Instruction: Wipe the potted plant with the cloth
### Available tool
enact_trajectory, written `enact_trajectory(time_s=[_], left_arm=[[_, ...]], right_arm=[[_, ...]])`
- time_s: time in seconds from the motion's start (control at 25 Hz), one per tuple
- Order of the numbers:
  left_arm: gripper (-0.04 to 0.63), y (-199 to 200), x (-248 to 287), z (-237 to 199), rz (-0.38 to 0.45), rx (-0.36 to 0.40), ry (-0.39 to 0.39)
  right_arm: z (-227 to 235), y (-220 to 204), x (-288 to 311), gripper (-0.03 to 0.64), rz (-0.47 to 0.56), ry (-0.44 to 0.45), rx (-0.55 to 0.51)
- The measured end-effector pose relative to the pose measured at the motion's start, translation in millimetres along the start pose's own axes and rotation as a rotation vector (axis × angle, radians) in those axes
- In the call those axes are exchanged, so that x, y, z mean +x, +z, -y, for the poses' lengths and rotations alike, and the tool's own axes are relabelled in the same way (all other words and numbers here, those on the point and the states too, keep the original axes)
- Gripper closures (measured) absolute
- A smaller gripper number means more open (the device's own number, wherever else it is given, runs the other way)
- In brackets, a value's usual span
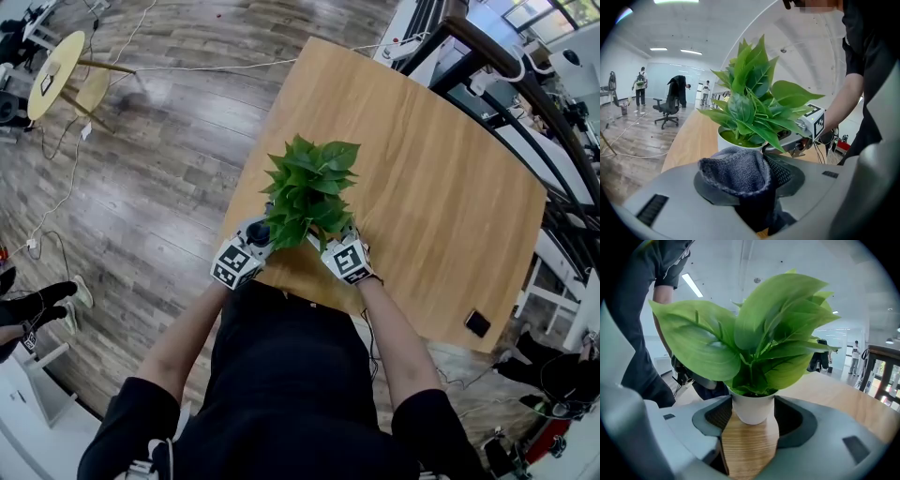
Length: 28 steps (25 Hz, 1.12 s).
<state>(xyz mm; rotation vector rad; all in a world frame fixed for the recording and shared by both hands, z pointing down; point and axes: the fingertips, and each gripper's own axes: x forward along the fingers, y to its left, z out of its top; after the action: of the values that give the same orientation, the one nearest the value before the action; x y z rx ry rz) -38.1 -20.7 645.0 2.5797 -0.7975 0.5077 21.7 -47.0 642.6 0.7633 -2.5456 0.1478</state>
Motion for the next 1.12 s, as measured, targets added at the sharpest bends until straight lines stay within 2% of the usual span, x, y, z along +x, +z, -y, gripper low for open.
enact_trajectory(time_s=[0.12,0.36,0.6,0.76,0.96,1.12], left_arm=[[0.419,0,-1,-2,0.006,-0.012,0.008],[0.419,2,-6,-26,0.012,-0.024,0.047],[0.419,3,-10,-35,0.019,-0.027,0.051],[0.419,3,-8,-32,0.018,-0.018,0.042],[0.420,4,-3,-25,0.017,-0.017,0.041],[0.419,0,-2,-8,0.007,-0.004,-0.011]], right_arm=[[-1,1,-3,0.344,-0.010,0.008,-0.022],[-29,-1,-11,0.344,-0.013,0.101,-0.044],[-9,-9,-12,0.344,-0.017,0.005,0.033],[-7,5,-1,0.344,-0.002,0.031,-0.010],[-1,7,2,0.344,-0.001,0.013,-0.004],[1,7,5,0.344,-0.012,-0.010,-0.001]])
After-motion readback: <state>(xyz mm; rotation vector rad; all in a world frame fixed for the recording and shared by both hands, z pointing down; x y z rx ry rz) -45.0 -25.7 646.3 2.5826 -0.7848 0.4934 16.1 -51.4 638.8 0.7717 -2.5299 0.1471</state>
